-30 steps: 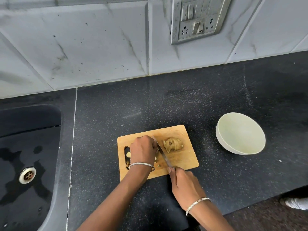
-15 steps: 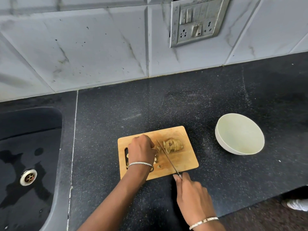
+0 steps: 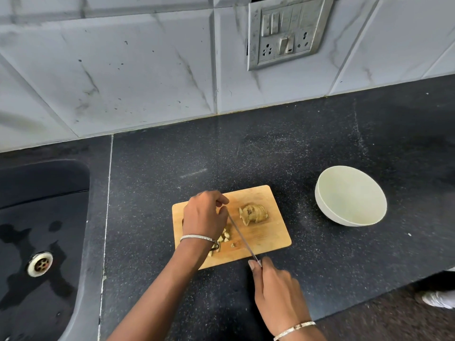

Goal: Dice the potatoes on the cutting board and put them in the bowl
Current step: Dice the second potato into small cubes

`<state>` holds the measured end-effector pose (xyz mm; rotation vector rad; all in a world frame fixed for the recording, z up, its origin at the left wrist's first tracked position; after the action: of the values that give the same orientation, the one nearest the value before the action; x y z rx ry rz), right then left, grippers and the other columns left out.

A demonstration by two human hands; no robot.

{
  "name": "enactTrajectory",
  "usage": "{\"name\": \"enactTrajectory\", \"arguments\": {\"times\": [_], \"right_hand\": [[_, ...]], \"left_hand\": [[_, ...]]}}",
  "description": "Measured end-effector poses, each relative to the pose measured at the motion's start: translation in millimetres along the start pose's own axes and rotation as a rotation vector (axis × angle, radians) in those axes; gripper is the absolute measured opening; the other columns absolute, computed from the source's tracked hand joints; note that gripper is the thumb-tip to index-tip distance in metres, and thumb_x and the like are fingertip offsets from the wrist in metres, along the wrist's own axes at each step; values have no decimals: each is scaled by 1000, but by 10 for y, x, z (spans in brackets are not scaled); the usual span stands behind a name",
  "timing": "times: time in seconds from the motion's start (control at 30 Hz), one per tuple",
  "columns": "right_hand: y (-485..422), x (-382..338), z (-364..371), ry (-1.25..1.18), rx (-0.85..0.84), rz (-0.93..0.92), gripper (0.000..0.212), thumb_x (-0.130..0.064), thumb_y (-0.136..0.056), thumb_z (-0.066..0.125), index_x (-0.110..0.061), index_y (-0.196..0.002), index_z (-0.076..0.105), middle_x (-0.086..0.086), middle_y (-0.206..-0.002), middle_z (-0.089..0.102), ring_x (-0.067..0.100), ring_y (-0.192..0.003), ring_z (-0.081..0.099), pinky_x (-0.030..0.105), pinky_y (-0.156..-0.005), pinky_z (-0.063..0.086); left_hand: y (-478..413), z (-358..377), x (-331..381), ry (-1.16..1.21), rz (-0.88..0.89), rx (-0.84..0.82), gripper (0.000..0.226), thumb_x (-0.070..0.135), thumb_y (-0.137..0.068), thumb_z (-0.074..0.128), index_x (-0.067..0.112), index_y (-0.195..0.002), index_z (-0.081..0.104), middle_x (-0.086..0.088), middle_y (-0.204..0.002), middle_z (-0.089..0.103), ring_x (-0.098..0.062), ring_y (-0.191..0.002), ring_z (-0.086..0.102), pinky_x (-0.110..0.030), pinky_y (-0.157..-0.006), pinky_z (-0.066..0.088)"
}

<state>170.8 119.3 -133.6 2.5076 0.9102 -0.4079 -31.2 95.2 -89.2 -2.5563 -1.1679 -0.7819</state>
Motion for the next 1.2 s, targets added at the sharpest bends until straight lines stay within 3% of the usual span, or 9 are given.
{"name": "enactTrajectory", "arguments": {"times": [0.13, 0.27, 0.47, 0.7, 1.0, 1.2], "right_hand": [[99, 73, -78, 3, -50, 7, 39, -58, -97, 15, -28, -91, 39, 1, -87, 65, 24, -88, 65, 35, -61, 39], [248, 263, -270, 32, -58, 58, 41, -62, -94, 14, -28, -90, 37, 1, -91, 64, 21, -96, 64, 33, -67, 39], [401, 579, -390, 25, -37, 168, 45, -66, -92, 18, -26, -89, 38, -4, -87, 58, 17, -101, 62, 31, -77, 48], [286, 536, -512, -91, 131, 116, 45, -62, -92, 22, -24, -72, 35, 0, -59, 54, 14, -58, 52, 30, -63, 47], [93, 385, -479, -102, 151, 27, 50, -63, -93, 19, -21, -83, 45, 2, -65, 57, 17, -61, 55, 35, -64, 46], [102, 402, -363, -118, 126, 36, 49, -64, -94, 19, -23, -76, 40, 2, -65, 57, 17, -62, 57, 34, -64, 48]], "left_hand": [[-42, 228, 131, -68, 111, -129, 33, 37, -76, 75, 30, -108, 67, 8, -104, 70, -16, -97, 59, -32, -82, 49], [-37, 420, 158, -89, 105, -203, 48, 50, -66, 81, 32, -106, 62, 7, -100, 69, -20, -98, 57, -37, -81, 48], [9, 499, 102, -18, 86, -110, 35, 41, -67, 81, 31, -92, 59, 11, -86, 69, -15, -90, 64, -39, -81, 50], [73, 493, 56, 57, 95, -60, 28, 39, -68, 81, 34, -85, 59, 18, -77, 66, -9, -81, 65, -40, -81, 51], [68, 476, -18, 96, 104, -56, 28, 43, -66, 79, 38, -81, 57, 25, -72, 61, -2, -80, 63, -40, -81, 50], [118, 392, -115, 57, 78, 1, 29, 45, -70, 75, 38, -90, 57, 24, -82, 67, -2, -94, 57, -36, -93, 31]]}}
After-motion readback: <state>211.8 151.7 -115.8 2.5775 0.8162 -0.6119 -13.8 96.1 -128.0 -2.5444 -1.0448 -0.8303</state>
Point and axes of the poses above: each hand's wrist, its own y-axis away from the middle knuckle, its own z-axis out of the palm, x = y × z, the point moved 7 cm from there along -y, towards the middle knuckle
